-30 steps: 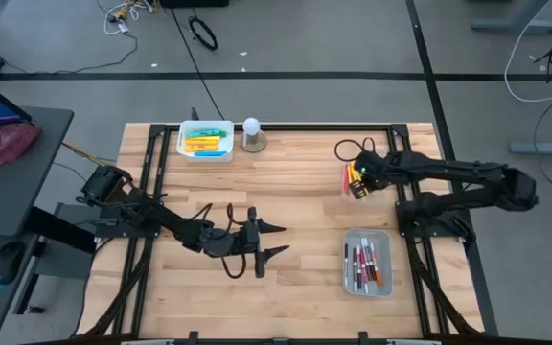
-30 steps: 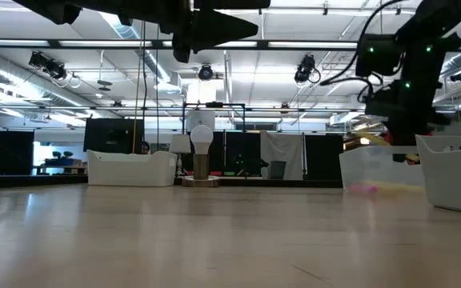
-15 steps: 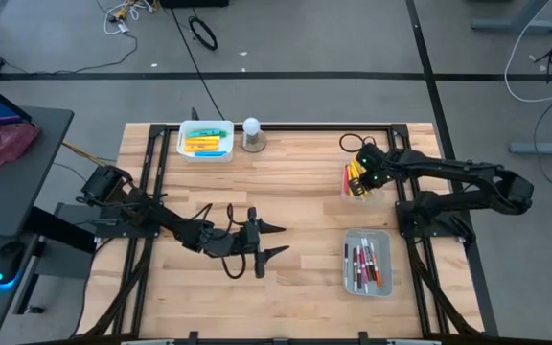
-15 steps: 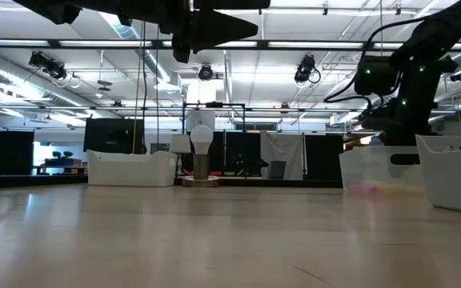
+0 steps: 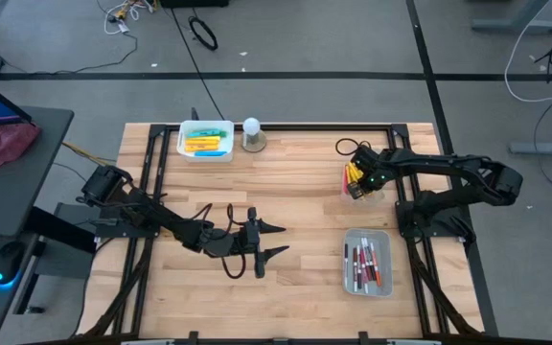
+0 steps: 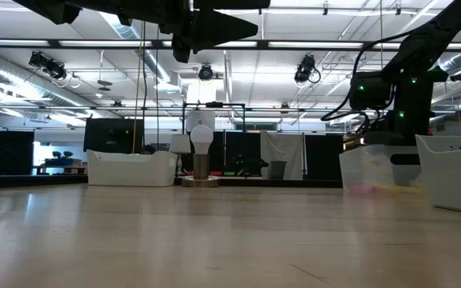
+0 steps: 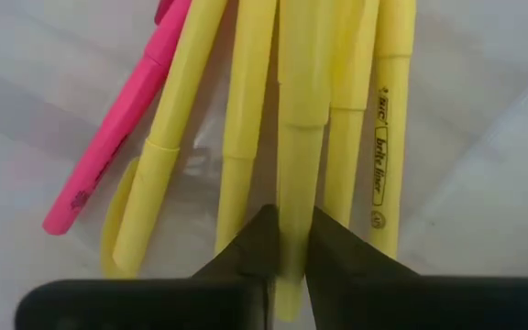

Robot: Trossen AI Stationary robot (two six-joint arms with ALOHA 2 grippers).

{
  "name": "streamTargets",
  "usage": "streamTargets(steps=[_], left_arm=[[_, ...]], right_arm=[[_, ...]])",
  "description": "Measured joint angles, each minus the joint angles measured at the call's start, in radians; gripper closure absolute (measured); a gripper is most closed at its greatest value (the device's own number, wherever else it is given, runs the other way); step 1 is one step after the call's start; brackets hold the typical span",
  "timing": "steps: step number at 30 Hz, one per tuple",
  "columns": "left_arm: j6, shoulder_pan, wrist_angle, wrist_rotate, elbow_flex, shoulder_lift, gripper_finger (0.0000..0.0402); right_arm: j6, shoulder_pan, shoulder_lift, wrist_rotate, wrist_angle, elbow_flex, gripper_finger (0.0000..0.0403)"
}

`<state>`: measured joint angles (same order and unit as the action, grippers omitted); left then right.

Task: Pick & Place Markers
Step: Put the yellow pen into the transparent bin, then return to Home Position

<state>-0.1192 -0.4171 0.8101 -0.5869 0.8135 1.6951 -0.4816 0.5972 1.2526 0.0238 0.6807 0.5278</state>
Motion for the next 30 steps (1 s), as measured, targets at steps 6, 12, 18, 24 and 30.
streamTargets(steps=[6, 12, 18, 24, 30], left_arm=[[0.0, 0.002, 0.0, 0.0, 0.0, 0.0, 0.017], [0.0, 0.002, 0.0, 0.0, 0.0, 0.0, 0.017], [0.0, 0.002, 0.0, 0.0, 0.0, 0.0, 0.017], [-0.001, 0.002, 0.0, 0.0, 0.0, 0.0, 0.017], [-0.002, 0.002, 0.0, 0.0, 0.0, 0.0, 0.017]], right_arm=[[0.0, 0.0, -0.019, 0.001, 0.011, 0.011, 0.0307], [-0.003, 0.0, -0.053, 0.001, 0.092, 0.095, 0.0251], [0.008, -0.037, -0.109, 0.004, 0.14, 0.204, 0.0246], [0.045, -0.201, -0.186, 0.001, -0.024, 0.196, 0.0262], [0.064, -0.473, -0.244, -0.036, -0.358, 0.096, 0.0272]])
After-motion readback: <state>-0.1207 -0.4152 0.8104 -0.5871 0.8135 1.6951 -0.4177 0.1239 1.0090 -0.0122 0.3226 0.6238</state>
